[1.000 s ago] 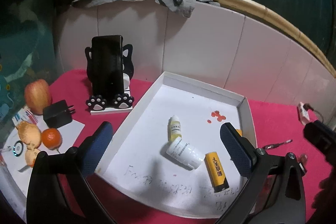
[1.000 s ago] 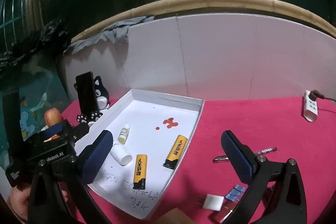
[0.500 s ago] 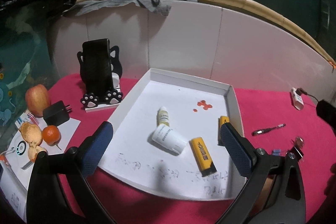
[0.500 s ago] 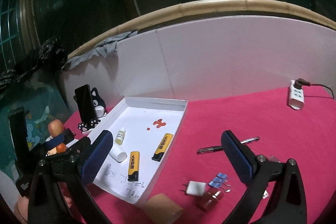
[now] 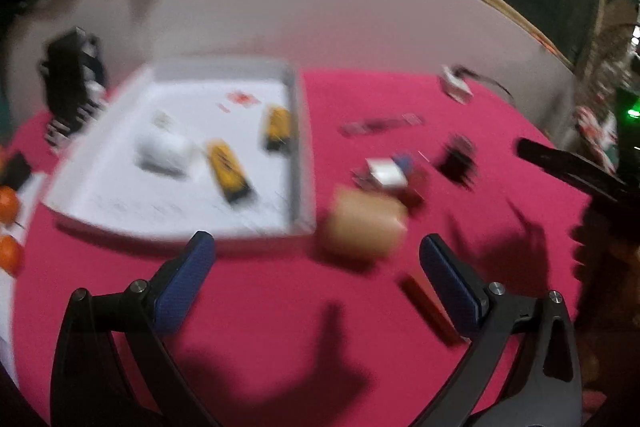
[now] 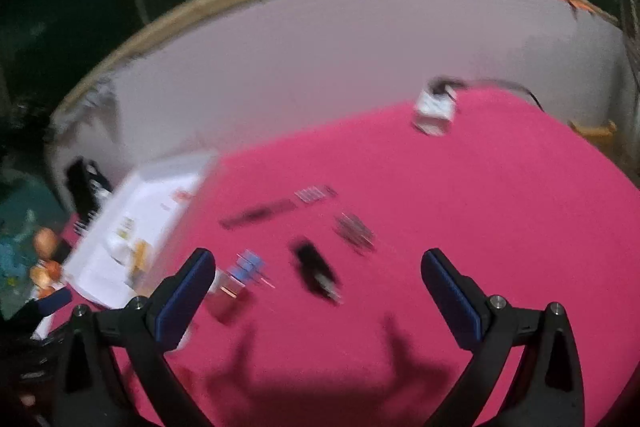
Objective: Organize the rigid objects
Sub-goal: 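Grasp the red stick with the left gripper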
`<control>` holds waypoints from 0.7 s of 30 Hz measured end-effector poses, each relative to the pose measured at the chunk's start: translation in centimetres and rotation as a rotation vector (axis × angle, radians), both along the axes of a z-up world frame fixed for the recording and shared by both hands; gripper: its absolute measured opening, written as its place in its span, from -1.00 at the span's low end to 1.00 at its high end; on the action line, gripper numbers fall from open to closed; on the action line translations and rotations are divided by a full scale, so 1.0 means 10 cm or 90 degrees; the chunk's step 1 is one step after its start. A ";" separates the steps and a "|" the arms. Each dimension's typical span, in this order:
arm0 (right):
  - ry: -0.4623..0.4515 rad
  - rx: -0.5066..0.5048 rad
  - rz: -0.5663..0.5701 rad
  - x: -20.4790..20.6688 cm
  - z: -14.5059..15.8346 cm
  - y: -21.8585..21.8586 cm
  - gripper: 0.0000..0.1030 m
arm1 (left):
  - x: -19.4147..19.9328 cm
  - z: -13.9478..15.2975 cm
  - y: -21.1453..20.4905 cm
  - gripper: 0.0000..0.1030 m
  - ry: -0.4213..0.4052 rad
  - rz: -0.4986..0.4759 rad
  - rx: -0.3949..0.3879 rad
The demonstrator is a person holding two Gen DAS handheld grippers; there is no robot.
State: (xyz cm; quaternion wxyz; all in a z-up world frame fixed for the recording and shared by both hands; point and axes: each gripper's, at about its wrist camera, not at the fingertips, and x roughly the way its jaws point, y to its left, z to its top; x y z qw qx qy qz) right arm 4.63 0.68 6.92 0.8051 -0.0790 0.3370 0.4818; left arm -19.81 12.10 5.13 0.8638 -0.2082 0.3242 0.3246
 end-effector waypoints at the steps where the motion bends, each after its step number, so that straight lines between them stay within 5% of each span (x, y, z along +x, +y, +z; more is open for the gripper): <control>1: 0.001 -0.017 -0.009 0.04 -0.07 -0.05 1.00 | 0.08 -0.07 -0.09 0.99 0.013 -0.027 -0.017; 10: 0.016 -0.086 -0.031 0.12 -0.44 -0.30 1.00 | 0.67 -0.29 -0.52 0.85 0.115 -0.159 0.001; 12: 0.032 -0.086 -0.033 0.15 -0.46 -0.32 1.00 | 0.74 -0.36 -0.55 0.83 0.137 -0.165 0.004; 14: 0.037 -0.082 -0.036 0.17 -0.46 -0.34 1.00 | 0.80 -0.43 -0.56 0.52 0.159 -0.168 0.003; 21: 0.044 -0.087 -0.038 0.19 -0.48 -0.33 1.00 | 0.79 -0.47 -0.55 0.45 0.155 -0.169 -0.005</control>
